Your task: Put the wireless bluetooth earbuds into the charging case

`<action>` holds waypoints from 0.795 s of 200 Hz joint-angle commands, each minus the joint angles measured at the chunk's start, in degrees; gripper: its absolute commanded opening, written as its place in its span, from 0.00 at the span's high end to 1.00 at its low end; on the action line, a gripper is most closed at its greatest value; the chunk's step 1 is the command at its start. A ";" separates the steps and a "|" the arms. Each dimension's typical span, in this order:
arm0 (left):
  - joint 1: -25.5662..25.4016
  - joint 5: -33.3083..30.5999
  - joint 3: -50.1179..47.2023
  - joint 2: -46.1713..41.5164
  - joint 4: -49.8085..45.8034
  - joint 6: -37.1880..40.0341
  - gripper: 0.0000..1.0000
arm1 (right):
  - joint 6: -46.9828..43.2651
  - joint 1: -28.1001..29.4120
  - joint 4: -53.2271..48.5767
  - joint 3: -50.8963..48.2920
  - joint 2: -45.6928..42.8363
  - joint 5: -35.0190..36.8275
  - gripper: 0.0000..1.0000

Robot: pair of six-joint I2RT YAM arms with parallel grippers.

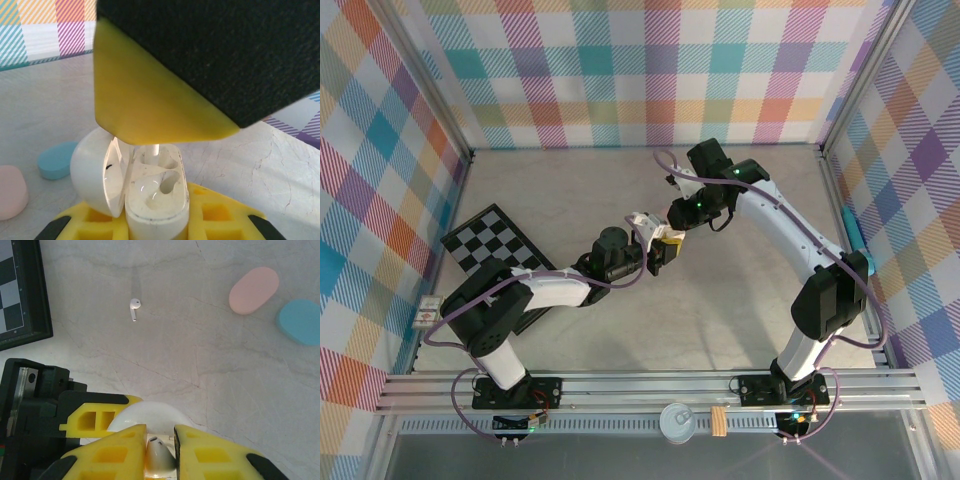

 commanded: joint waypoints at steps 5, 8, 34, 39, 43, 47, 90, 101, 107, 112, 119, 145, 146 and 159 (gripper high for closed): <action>-0.63 -0.28 2.00 0.26 3.21 0.69 0.95 | 0.66 1.03 -1.42 -0.59 -0.07 -1.89 0.79; -0.65 -0.20 2.02 0.22 3.35 0.72 0.96 | 0.75 0.99 -1.45 -0.67 -0.09 -1.65 0.79; -0.61 0.34 1.85 -0.07 4.28 0.77 0.95 | 1.76 0.94 -1.43 -1.65 0.08 1.16 0.79; -0.67 0.50 1.76 -0.16 4.36 0.73 0.95 | 2.05 0.98 -1.43 -1.70 0.12 1.47 0.80; -0.67 0.63 1.77 -0.24 4.39 0.80 0.95 | 2.38 0.98 -1.35 -1.74 0.21 1.59 0.80; -0.66 0.61 1.76 -0.34 4.42 0.87 0.95 | 2.65 0.94 -1.40 -1.75 0.29 1.64 0.80; -0.64 0.53 0.47 -0.49 6.27 2.51 0.95 | 5.88 0.98 -4.06 0.63 1.14 1.51 0.81; -0.68 1.02 0.51 -0.56 6.22 3.10 0.95 | 6.53 0.98 -4.95 1.27 1.29 0.83 0.80; -0.67 1.12 0.47 -0.43 6.39 3.41 0.95 | 6.75 0.96 -5.26 1.46 1.30 0.36 0.80; -0.60 1.16 0.46 -0.35 6.87 3.62 0.95 | 7.02 0.98 -5.30 1.49 1.29 0.01 0.80; -0.62 1.09 0.17 -0.21 7.64 3.77 0.95 | 7.13 0.98 -5.30 1.37 1.06 -0.28 0.80; -0.64 1.47 -0.20 0.08 9.47 4.57 0.95 | 7.70 0.94 -5.39 1.24 0.72 -0.29 0.81; -0.62 1.57 -0.22 0.13 9.56 4.61 0.95 | 7.70 0.96 -5.39 1.24 0.64 -0.27 0.81; -0.64 2.21 -0.33 0.41 9.98 4.89 0.95 | 7.69 0.91 -5.45 1.46 0.74 -0.16 0.81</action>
